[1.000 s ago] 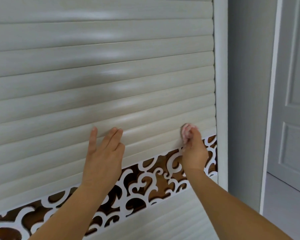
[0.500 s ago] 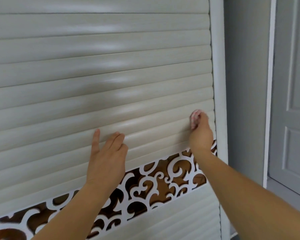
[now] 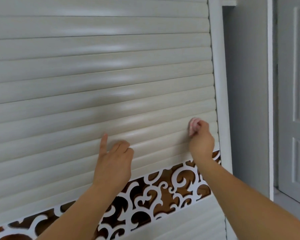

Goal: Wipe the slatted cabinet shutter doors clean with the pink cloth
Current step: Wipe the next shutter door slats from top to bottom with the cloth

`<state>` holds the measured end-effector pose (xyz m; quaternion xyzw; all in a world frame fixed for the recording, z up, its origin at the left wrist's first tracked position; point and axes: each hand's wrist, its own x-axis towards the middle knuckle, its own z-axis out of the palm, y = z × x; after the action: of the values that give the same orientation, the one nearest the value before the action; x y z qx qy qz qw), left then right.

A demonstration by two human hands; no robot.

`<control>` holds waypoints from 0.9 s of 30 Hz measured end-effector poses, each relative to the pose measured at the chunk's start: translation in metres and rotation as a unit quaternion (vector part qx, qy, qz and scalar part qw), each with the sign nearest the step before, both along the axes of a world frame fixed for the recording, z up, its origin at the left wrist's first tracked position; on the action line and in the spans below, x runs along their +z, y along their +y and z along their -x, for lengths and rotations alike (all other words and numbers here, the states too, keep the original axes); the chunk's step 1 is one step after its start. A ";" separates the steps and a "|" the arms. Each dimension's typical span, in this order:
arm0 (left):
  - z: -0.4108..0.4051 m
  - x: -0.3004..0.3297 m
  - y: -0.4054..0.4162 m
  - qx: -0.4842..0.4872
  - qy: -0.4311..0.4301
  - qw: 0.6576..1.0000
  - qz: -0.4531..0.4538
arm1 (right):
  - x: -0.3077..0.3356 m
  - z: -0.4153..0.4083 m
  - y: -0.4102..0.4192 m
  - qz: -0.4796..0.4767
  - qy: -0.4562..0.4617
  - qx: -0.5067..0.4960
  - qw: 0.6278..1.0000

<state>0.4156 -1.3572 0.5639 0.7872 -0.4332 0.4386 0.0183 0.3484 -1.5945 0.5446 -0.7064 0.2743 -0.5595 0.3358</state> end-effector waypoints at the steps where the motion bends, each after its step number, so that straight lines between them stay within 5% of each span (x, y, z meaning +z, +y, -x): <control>1: 0.003 0.004 0.002 0.007 0.012 1.000 -0.003 | 0.011 0.000 -0.003 -0.009 -0.012 -0.024 1.000; 5: 0.011 0.016 0.010 0.067 0.061 0.996 -0.026 | 0.032 -0.012 0.016 -0.002 0.002 -0.029 1.000; 12: 0.009 0.022 0.030 0.075 0.077 0.994 0.004 | 0.017 -0.044 0.096 0.229 -0.042 0.046 0.972; 18: 0.022 0.029 0.031 0.103 0.088 0.990 0.042 | -0.007 -0.058 0.138 0.452 0.049 0.139 0.880; 23: 0.024 0.026 0.034 0.126 0.100 0.986 0.052 | 0.000 -0.054 0.099 0.572 0.098 0.103 0.808; 27: 0.019 0.021 0.042 0.111 0.103 0.986 0.071 | 0.016 -0.052 0.100 0.523 0.077 0.076 0.845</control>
<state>0.3968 -1.3156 0.5854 0.8682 -0.3067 0.3839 0.0700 0.4008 -1.4950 0.5604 -0.8365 -0.0887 -0.5369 -0.0646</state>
